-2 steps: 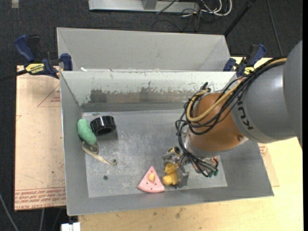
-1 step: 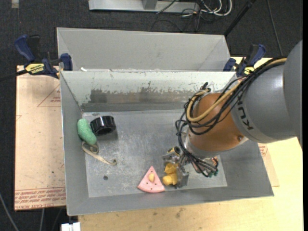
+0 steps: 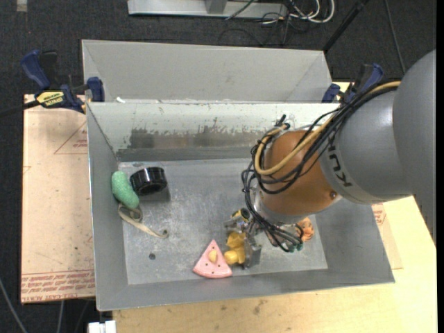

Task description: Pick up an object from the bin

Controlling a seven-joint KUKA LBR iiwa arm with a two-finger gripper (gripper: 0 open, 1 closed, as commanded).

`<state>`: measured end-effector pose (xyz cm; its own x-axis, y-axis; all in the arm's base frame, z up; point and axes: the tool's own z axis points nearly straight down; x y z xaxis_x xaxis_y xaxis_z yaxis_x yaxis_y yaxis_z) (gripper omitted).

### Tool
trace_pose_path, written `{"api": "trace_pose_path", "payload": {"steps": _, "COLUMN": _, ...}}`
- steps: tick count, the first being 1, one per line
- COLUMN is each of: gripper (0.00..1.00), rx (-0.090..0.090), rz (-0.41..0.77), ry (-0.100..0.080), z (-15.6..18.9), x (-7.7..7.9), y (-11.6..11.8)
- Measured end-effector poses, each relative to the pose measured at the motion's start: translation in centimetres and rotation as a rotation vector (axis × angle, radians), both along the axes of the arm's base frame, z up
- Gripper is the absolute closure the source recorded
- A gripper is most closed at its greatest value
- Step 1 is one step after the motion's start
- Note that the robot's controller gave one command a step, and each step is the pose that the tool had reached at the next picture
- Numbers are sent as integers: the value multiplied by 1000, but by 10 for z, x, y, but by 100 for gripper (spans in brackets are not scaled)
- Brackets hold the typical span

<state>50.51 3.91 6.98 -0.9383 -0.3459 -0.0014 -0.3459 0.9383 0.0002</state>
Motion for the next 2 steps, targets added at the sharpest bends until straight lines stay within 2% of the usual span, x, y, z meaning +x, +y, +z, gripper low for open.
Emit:
{"api": "trace_pose_path", "payload": {"steps": 1, "gripper": 100, "rx": 1, "rz": 4, "ry": -1, "z": 0, "x": 1, "y": 6}}
{"api": "trace_pose_path", "payload": {"steps": 2, "gripper": 100, "rx": 0, "rz": 375, "ry": -7, "z": 1, "x": -17, "y": -25}}
